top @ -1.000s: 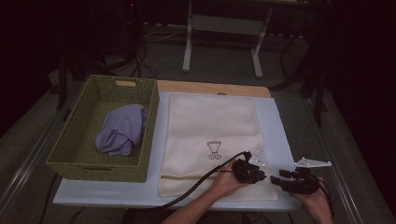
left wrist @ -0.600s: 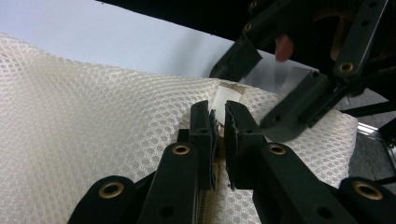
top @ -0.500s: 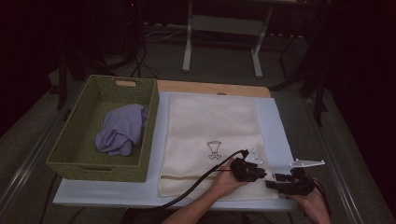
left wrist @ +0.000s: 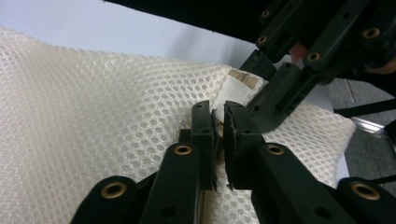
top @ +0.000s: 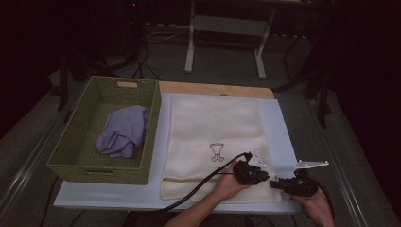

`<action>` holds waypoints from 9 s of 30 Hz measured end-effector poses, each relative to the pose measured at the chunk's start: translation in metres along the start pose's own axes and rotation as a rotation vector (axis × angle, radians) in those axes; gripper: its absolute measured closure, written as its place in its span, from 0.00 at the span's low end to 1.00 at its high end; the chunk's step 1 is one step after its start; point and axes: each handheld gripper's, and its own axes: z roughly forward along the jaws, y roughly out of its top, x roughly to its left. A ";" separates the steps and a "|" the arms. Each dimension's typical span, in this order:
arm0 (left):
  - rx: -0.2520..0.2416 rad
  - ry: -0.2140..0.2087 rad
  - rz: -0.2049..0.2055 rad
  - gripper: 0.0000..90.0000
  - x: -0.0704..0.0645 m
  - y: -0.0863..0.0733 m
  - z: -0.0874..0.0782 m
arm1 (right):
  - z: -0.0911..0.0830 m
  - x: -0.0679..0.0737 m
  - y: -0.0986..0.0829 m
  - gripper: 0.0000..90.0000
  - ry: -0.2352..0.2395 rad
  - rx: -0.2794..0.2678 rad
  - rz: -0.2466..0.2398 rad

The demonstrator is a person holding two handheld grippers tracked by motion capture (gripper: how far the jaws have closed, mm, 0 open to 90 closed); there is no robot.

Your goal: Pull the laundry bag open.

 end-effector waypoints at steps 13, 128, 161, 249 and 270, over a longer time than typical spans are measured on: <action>0.026 0.030 0.051 0.95 -0.005 -0.002 0.001 | 0.000 0.002 -0.001 0.92 0.010 0.006 -0.004; 0.146 0.111 0.121 0.91 0.004 -0.042 -0.061 | -0.006 -0.004 -0.004 0.94 0.018 -0.015 0.028; 0.146 0.126 0.101 0.91 0.008 -0.055 -0.081 | -0.007 -0.005 -0.006 0.94 0.026 -0.016 0.036; 0.160 0.185 0.044 0.91 0.022 -0.094 -0.147 | -0.007 -0.007 -0.010 0.94 0.025 -0.007 0.044; 0.189 0.279 0.011 0.91 0.016 -0.114 -0.186 | -0.008 -0.008 -0.010 0.94 0.017 -0.008 0.046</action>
